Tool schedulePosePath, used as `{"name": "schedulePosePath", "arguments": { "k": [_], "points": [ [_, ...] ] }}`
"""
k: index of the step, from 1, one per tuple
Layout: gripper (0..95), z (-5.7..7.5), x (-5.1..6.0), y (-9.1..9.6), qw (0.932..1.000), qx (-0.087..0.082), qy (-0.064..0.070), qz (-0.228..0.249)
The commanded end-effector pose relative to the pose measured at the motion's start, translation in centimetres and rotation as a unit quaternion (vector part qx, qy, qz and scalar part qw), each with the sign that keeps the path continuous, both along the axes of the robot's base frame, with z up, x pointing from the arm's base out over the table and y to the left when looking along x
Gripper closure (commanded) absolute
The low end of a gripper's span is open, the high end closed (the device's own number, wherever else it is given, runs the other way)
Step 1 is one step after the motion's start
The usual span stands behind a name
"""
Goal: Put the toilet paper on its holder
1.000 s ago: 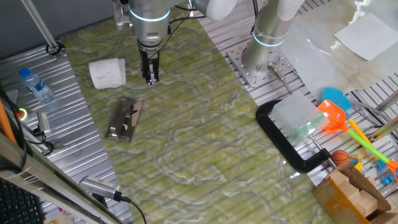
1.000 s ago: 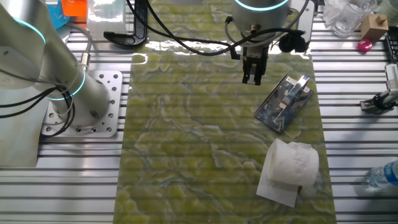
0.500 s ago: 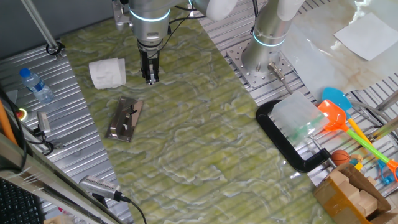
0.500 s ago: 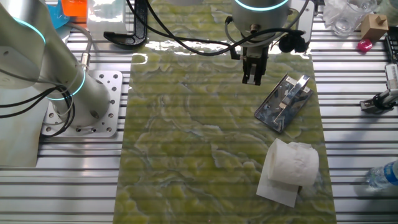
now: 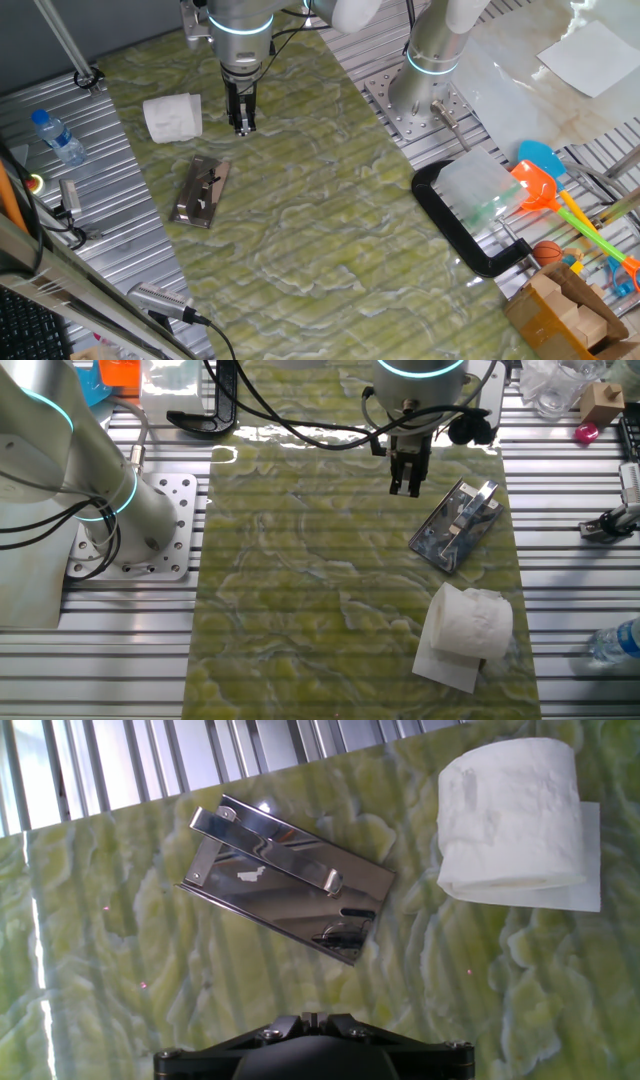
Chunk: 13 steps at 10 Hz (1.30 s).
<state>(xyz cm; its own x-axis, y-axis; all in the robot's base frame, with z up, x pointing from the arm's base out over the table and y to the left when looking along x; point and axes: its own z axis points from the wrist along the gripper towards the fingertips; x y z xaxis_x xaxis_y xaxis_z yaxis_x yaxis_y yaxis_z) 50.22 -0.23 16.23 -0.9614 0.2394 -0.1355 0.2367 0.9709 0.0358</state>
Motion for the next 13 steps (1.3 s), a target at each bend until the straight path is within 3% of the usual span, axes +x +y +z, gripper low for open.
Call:
{"name": "schedulePosePath", "arguments": {
  "k": [1,13],
  "points": [
    [95.0,-0.02,0.02,-0.01,1.0000,-0.001,-0.001,0.000],
    [95.0,-0.25,0.08,-0.08,1.0000,-0.001,-0.005,0.004]
  ]
}}
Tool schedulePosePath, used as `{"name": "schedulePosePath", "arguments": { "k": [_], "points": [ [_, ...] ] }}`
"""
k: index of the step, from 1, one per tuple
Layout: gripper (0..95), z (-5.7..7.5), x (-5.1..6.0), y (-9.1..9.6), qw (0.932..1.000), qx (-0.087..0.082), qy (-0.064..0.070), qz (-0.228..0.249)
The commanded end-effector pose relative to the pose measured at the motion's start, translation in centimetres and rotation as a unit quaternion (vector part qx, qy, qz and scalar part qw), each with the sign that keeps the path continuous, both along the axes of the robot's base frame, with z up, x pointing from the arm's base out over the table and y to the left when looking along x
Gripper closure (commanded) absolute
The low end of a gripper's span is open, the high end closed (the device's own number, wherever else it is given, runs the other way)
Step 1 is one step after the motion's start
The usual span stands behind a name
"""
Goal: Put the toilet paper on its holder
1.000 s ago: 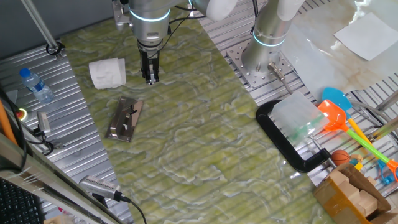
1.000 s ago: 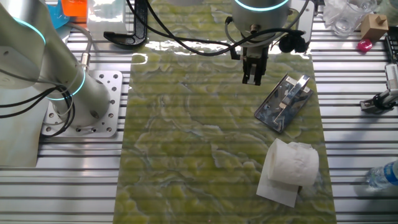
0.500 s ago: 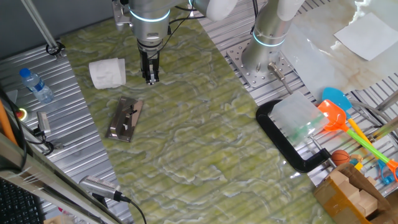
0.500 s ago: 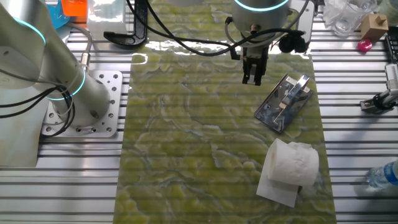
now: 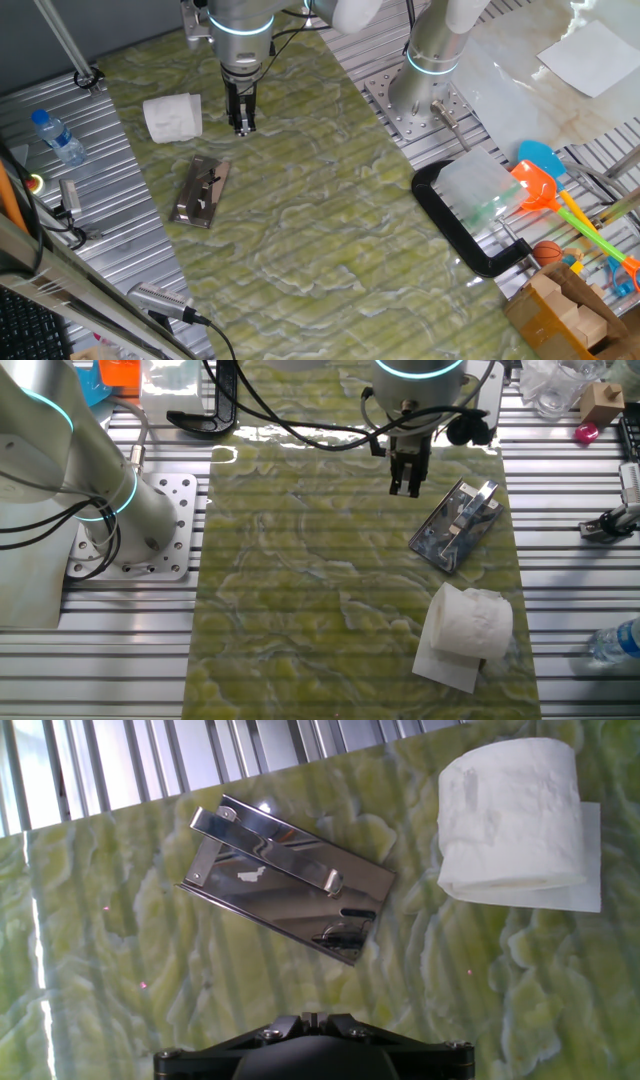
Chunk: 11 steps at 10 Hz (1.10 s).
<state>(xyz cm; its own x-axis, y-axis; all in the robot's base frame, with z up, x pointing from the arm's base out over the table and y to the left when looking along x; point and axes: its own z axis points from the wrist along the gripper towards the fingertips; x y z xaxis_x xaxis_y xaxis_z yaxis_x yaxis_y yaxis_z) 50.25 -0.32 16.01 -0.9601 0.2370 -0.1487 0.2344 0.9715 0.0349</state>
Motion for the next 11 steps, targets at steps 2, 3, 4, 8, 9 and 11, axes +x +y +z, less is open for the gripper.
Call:
{"name": "schedulePosePath", "arguments": {
  "k": [2,3,4,8,9,11],
  "points": [
    [95.0,-0.04,0.05,0.01,1.0000,0.000,0.003,0.008],
    [95.0,-0.04,0.05,0.01,1.0000,0.000,0.004,0.008],
    [95.0,-0.05,0.05,0.01,1.0000,0.000,0.002,0.007],
    [95.0,-0.07,0.06,0.01,1.0000,-0.008,0.002,-0.002],
    [95.0,-0.08,0.06,0.00,0.9999,-0.010,0.002,0.000],
    [95.0,-0.08,0.06,0.00,0.9999,-0.010,0.002,-0.001]
  ]
}}
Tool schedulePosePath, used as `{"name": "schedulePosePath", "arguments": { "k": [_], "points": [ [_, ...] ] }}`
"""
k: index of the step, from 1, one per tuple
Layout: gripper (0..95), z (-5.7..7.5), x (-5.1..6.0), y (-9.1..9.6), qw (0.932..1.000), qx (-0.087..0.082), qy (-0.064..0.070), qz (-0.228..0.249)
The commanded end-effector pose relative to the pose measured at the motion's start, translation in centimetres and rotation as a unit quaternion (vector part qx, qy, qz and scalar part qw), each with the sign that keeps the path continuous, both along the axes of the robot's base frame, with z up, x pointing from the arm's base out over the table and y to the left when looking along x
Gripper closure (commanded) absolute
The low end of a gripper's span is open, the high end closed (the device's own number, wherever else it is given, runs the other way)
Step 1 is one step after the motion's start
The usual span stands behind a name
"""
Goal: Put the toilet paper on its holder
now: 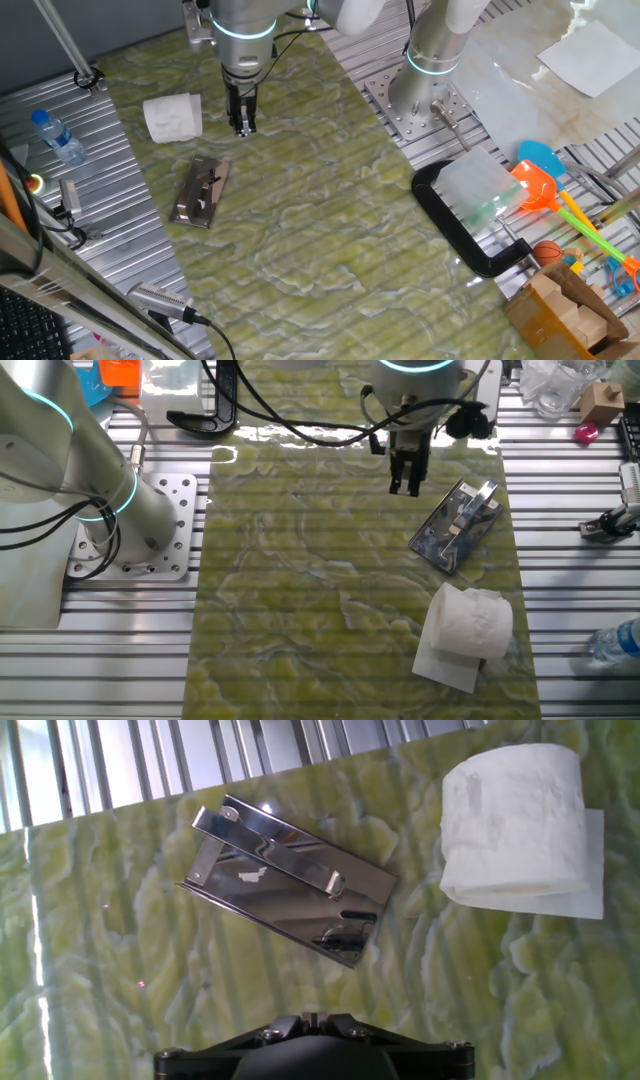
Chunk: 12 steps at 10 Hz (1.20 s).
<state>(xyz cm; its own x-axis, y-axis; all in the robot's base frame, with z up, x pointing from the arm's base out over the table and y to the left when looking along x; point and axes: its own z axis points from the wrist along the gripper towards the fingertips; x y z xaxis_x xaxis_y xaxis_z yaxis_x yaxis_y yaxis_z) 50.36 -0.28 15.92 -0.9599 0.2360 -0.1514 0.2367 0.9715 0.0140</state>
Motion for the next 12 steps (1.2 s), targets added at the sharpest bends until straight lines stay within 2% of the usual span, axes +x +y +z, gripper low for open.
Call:
{"name": "schedulePosePath", "arguments": {
  "k": [1,2,3,4,8,11,12],
  "points": [
    [95.0,0.01,-0.05,-0.05,1.0000,-0.002,0.001,-0.001],
    [95.0,0.01,-0.06,-0.07,0.9999,-0.010,0.000,-0.005],
    [95.0,0.02,-0.06,-0.11,0.9997,-0.025,0.001,-0.007],
    [95.0,-0.05,-0.05,-0.13,0.9996,-0.028,0.001,-0.007],
    [95.0,-0.21,-0.24,-0.25,0.9996,-0.024,0.011,-0.008],
    [95.0,-0.40,-0.58,-0.33,0.9998,-0.017,0.001,-0.007],
    [95.0,-0.42,-0.58,-0.34,0.9999,-0.013,0.003,-0.007]
  ]
}}
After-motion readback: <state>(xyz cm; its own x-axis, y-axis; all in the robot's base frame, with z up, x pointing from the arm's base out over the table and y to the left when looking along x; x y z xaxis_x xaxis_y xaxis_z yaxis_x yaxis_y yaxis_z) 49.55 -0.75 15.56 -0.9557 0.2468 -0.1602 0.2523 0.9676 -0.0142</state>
